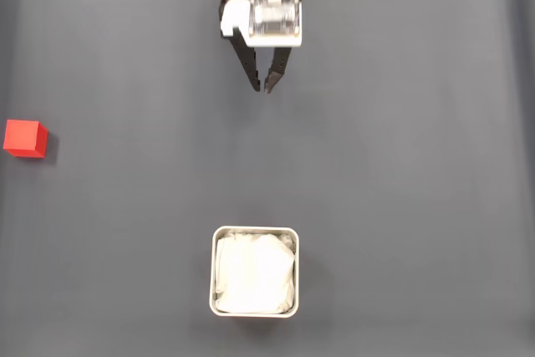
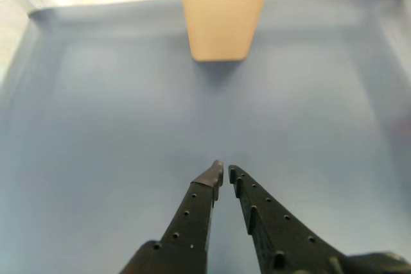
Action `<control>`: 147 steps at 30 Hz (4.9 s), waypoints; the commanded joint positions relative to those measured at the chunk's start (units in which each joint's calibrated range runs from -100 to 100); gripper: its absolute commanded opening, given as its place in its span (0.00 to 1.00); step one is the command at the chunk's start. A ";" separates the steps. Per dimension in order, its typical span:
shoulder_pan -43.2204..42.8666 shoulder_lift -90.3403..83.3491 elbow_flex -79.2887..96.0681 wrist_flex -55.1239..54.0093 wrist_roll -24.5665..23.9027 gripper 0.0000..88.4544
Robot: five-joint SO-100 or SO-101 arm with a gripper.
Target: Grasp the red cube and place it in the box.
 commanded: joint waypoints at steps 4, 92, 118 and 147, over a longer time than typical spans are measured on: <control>-0.08 16.87 -29.03 -1.08 -0.24 0.00; 42.47 71.11 -75.29 -0.91 -1.61 0.10; 46.44 83.85 -74.92 -12.06 -0.93 0.22; 49.14 91.22 -66.07 -24.36 0.93 0.30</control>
